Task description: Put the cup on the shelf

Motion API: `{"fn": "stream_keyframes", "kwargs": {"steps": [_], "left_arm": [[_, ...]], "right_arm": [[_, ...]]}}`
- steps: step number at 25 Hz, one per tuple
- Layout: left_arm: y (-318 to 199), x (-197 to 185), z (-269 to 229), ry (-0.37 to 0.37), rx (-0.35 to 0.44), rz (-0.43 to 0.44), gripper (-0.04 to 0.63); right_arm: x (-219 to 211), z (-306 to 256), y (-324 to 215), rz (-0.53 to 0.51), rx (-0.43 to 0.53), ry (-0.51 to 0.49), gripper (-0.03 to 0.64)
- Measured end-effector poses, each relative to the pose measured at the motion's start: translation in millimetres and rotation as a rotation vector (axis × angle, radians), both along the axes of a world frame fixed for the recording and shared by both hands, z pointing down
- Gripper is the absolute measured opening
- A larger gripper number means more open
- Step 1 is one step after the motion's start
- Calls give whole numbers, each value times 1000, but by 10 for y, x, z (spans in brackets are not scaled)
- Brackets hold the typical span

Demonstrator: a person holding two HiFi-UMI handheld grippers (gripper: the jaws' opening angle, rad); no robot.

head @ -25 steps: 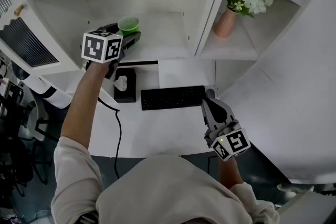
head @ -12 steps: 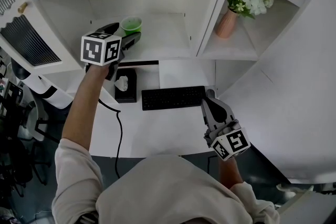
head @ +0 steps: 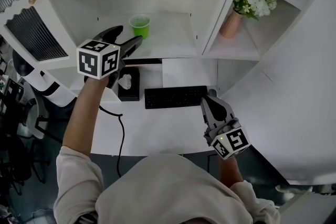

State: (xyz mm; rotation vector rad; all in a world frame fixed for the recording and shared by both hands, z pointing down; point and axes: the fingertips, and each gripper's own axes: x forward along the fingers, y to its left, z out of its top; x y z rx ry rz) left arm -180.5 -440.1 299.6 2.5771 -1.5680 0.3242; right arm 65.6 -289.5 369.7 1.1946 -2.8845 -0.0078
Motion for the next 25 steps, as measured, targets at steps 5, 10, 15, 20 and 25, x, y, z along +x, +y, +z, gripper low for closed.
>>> {"fn": "stream_keyframes", "kwargs": {"steps": [5,10,15,20,25], "left_arm": [[327,-37,-96,21,54,10,264],[609,-75,-159,19,101,15,203],[886,-87,-164,13,133,16,169],[1140,-111,-139,37,154,11,136],[1348,-139,-23,40,149,8,106]], "right_arm": [[-123,-49,58,-14,9,7,5],[-231,-94,106,-29,20,12,5],[-312,-141,143,-41,30,15,5],[-388,-177,172,-53,36,15,5],[-449,-194,208,-61,40,18,5]]}}
